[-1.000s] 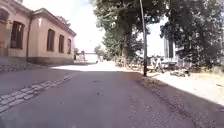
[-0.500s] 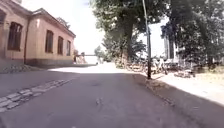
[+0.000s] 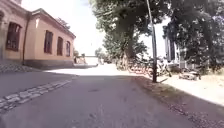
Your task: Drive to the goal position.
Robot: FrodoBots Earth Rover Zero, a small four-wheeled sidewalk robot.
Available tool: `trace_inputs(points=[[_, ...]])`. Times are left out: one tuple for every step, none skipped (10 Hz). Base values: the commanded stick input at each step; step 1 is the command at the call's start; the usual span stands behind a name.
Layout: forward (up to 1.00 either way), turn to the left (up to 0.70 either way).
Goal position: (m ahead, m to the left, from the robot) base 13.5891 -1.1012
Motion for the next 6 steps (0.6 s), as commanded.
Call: trace_inputs(points=[[0.85,0.01],[0.85,0.01],[0.85,0.01],[0.85,0.01],[0.85,0.01],[0.85,0.01]])
